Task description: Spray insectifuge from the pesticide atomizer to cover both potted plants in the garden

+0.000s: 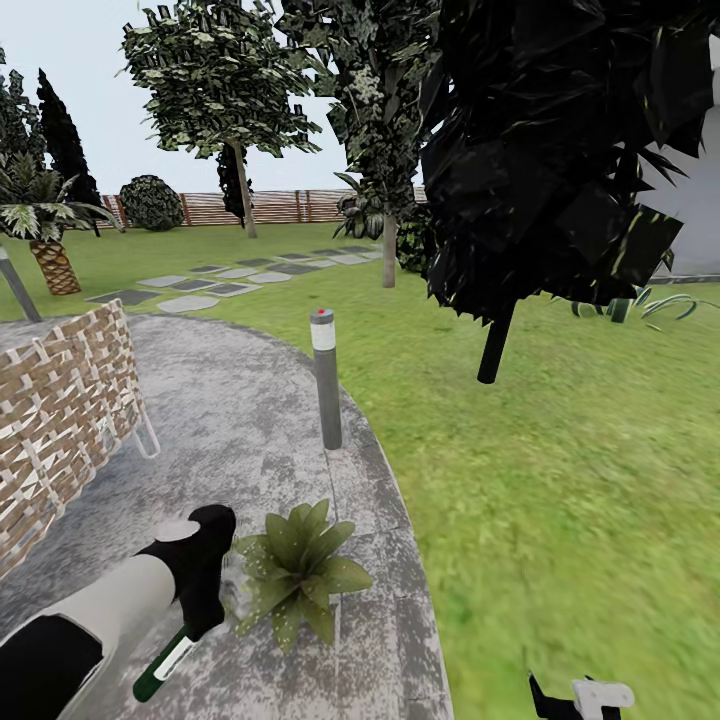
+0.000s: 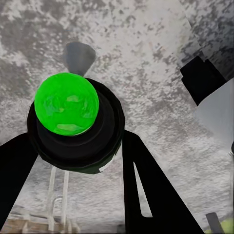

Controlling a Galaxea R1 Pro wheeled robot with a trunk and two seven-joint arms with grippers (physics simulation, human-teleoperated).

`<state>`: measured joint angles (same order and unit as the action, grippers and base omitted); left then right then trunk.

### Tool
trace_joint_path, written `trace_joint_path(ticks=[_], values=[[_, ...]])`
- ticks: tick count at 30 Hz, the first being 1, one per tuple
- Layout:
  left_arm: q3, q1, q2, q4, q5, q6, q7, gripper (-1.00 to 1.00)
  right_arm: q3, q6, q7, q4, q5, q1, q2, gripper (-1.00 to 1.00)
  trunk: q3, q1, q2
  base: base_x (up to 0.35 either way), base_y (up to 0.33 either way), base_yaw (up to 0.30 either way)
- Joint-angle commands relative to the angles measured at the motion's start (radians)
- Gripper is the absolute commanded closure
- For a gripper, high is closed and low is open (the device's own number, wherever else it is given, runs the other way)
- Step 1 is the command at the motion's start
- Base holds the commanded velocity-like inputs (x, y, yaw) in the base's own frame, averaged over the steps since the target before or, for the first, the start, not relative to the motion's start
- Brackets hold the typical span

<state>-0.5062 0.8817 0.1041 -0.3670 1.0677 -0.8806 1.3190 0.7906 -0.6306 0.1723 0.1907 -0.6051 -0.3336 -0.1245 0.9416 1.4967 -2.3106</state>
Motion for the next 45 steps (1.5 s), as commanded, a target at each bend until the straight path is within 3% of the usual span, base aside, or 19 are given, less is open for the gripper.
trace_joint_path(ticks=[1,3,9,15,37,45], values=[[0.000,-0.001,0.020,-0.001,0.006,-0.009,0.010,1.00,0.009,-0.003,0.009,0.000,-0.001,-0.001,0.000,-1.00,0.001,0.000,0.000,0.000,0.000,0.000],[0.000,-0.001,0.039,-0.001,0.006,-0.008,0.009,1.00,0.009,-0.003,0.009,0.000,-0.002,-0.001,0.000,-1.00,0.001,0.000,0.000,0.000,0.000,0.000],[0.000,-0.003,0.048,0.001,0.005,-0.008,0.008,1.00,0.009,-0.003,0.009,0.000,-0.001,-0.001,0.000,-1.00,0.001,0.000,0.000,0.000,0.000,0.000],[0.004,-0.020,0.077,0.001,0.008,-0.008,0.004,1.00,0.009,-0.003,0.009,0.000,-0.001,-0.001,-0.001,-1.00,0.001,0.000,0.000,0.000,0.000,0.000],[0.004,-0.020,0.052,-0.018,0.009,-0.018,0.007,1.00,0.009,-0.001,0.009,0.000,-0.001,-0.001,0.000,-1.00,0.001,0.000,0.000,0.072,0.025,0.000],[0.000,-0.010,0.006,-0.021,0.011,-0.024,-0.002,1.00,0.009,-0.001,0.009,0.000,0.000,-0.001,0.000,-1.00,0.002,0.000,0.000,0.001,0.000,0.000]])
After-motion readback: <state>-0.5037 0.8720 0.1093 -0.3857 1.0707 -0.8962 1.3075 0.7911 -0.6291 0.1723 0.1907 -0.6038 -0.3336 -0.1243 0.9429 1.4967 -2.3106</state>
